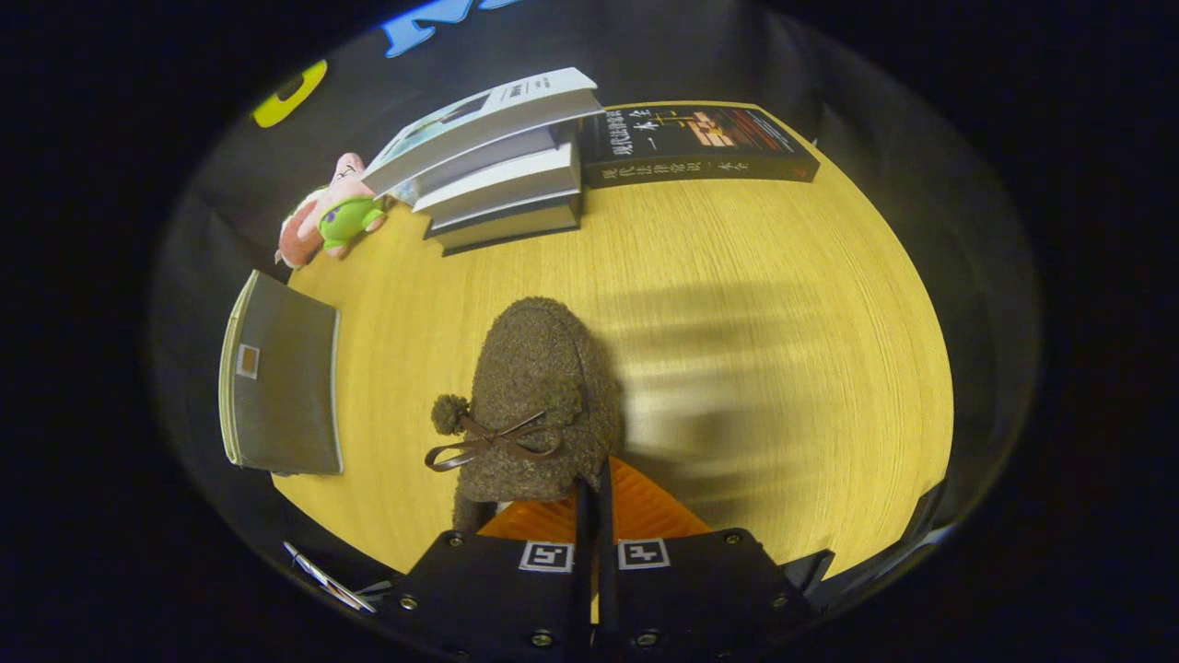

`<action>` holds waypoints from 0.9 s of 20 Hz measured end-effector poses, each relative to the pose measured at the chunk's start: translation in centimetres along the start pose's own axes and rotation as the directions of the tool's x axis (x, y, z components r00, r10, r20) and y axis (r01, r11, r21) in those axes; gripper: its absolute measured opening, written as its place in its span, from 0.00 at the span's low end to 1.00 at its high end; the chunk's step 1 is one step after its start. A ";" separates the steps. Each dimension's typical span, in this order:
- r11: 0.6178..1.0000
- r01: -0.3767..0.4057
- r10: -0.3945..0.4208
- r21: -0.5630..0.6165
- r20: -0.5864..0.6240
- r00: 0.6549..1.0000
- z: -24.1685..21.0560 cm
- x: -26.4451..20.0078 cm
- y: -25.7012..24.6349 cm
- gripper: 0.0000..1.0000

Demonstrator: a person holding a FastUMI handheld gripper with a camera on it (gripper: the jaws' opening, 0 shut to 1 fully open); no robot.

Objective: Open the storage box then place both shoes into the box .Put the left shoe in first, then the right shoe, with the right side of both shoes facing outward in a uniform manner.

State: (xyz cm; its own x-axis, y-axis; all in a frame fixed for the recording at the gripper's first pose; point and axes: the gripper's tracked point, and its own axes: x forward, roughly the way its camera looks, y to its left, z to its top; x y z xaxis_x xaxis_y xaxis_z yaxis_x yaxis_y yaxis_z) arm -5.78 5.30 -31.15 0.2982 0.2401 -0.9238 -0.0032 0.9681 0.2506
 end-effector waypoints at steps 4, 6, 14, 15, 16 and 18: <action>0.994 -0.106 0.107 -0.027 0.027 0.994 2.4 -2.8 6.0 0.03; 0.987 -0.151 0.153 -0.051 0.039 0.987 3.6 -4.2 9.2 0.04; 0.938 -0.277 0.292 -0.207 0.047 0.955 7.3 -8.0 21.8 0.04; 0.933 -0.286 0.302 -0.221 0.043 0.952 7.6 -8.2 23.2 0.04; 0.926 -0.299 0.316 -0.232 0.038 0.948 7.7 -8.4 24.6 0.04; 0.910 -0.324 0.342 -0.258 0.025 0.940 8.0 -8.7 27.6 0.03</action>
State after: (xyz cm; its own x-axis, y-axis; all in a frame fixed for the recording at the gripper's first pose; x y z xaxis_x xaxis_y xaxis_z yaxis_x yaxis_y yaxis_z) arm -0.80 29.38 -13.82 0.3029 0.5544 -0.7752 -0.3456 0.8219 0.4528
